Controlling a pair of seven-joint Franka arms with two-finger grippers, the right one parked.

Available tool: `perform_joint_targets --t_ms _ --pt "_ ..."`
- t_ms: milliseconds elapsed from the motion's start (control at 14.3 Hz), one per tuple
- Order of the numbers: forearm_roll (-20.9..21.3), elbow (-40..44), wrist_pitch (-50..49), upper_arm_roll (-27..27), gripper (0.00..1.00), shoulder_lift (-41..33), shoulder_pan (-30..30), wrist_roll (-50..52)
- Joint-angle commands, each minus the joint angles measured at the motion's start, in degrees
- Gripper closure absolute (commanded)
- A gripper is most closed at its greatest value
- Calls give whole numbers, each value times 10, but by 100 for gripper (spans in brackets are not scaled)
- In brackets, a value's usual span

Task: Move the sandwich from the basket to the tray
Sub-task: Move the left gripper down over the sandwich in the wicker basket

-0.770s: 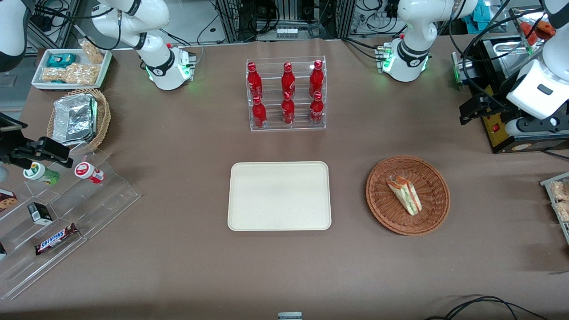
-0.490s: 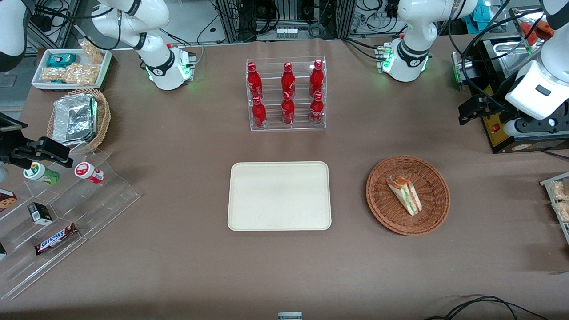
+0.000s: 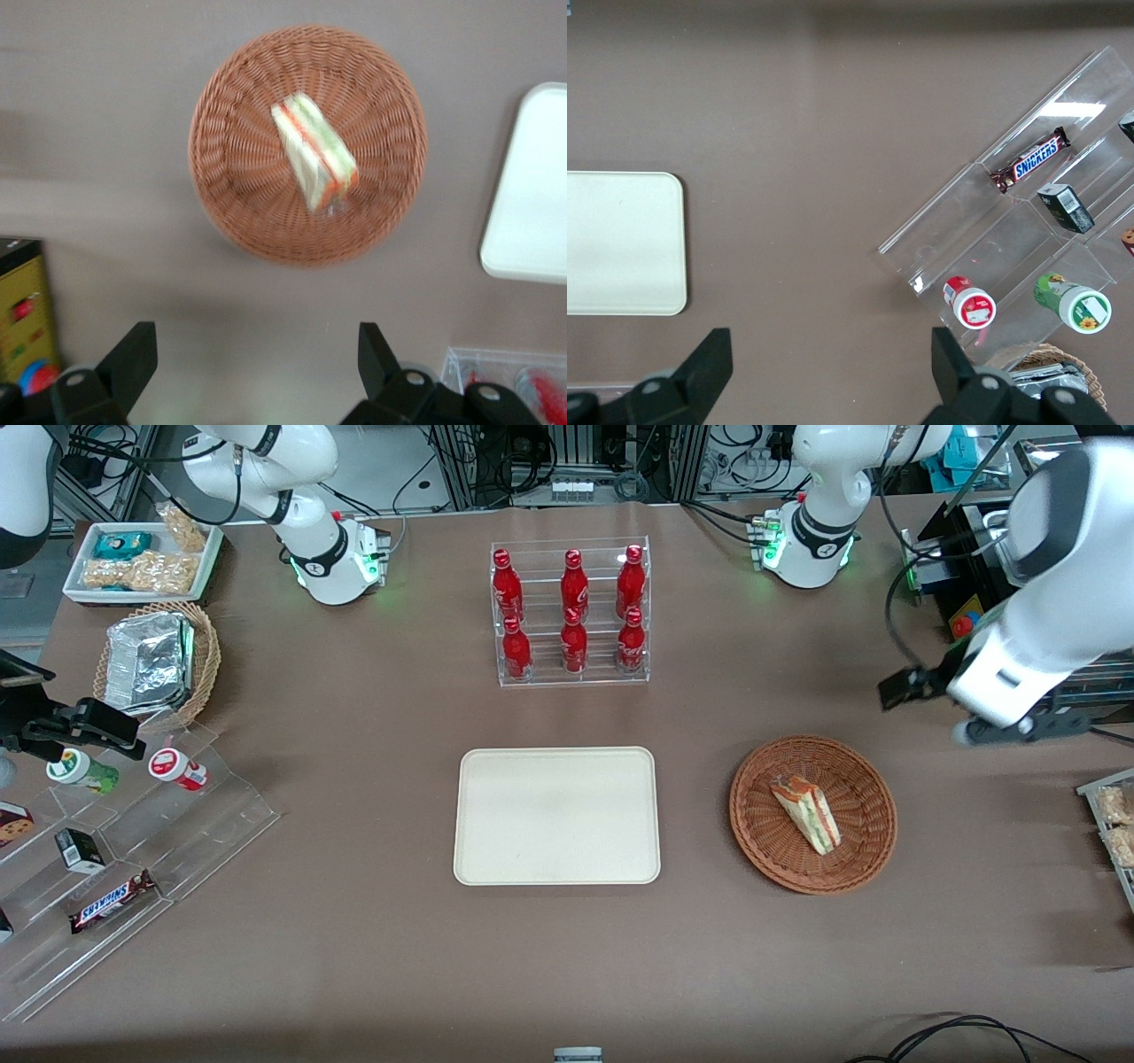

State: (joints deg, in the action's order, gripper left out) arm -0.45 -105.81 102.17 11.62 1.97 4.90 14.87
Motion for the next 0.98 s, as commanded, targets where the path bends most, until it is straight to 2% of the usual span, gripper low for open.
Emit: perform_joint_targets --t_ms 0,350,490,630,910 --pt "-9 -67 112 1 0 22 -1 95" --pt "-17 -69 199 4 0 115 -2 184" --pt "-34 -68 255 6 0 146 -20 250" --pt "-33 -66 303 7 0 172 -31 310" --pt "-24 -66 326 12 0 205 -45 329"
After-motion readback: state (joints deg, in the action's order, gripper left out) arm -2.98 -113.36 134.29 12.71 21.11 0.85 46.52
